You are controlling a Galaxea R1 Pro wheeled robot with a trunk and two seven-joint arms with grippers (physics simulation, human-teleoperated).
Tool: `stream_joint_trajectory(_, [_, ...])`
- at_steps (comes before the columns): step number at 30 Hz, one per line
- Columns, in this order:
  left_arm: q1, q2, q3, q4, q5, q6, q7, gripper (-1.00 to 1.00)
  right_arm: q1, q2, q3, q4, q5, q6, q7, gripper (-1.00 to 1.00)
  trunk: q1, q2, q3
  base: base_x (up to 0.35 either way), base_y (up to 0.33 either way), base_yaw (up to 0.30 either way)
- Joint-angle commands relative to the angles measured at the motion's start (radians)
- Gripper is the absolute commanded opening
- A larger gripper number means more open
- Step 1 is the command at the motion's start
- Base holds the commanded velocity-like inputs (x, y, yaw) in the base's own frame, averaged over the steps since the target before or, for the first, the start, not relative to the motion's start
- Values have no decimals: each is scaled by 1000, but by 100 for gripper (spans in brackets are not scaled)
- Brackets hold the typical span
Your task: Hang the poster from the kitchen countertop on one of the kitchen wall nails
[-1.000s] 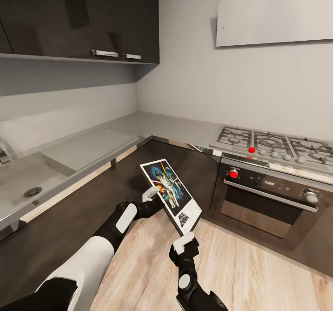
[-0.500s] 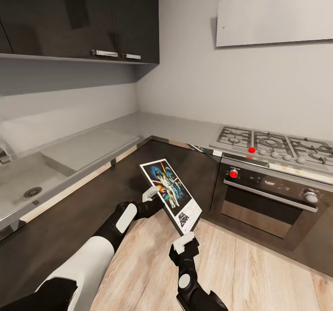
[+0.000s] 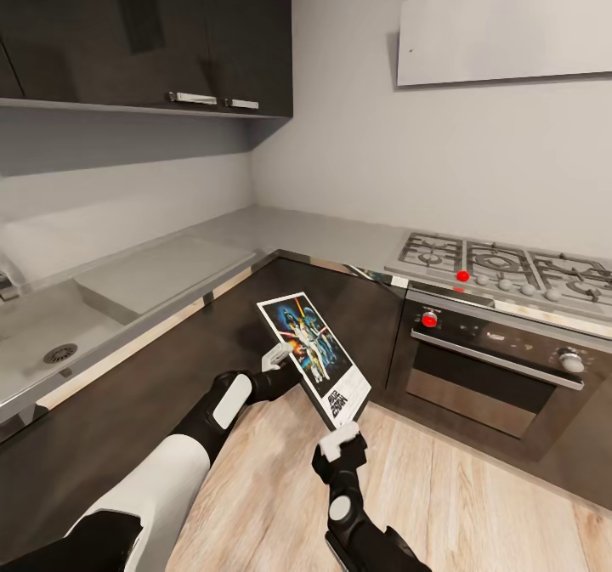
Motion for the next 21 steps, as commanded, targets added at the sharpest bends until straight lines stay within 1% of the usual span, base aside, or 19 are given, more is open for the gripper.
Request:
stream_joint_trajectory(1, [-1, 0, 0, -1, -1, 3, -1, -100, -2, 0, 2, 1, -6, 10, -5, 100, 0, -1, -1, 0, 0, 0])
stream_joint_trajectory(4, [0, 0, 0, -1, -1, 3, -1, -100, -3, 0, 2, 2, -20, 9, -5, 100, 0, -1, -1, 0, 0, 0])
stream_joint_trajectory(12, [-1, 0, 0, -1, 0, 3, -1, -100, -3, 0, 2, 3, -26, 9, -5, 100, 0, -1, -1, 0, 0, 0])
stream_joint_trajectory(13, [-1, 0, 0, -1, 0, 3, -1, -100, -3, 0, 2, 3, -26, 9, -5, -100, 0, -1, -1, 0, 0, 0])
stream_joint_trajectory(21, [0, 0, 0, -1, 0, 3, -1, -100, -3, 0, 2, 2, -27, 9, -6, -100, 0, -1, -1, 0, 0, 0])
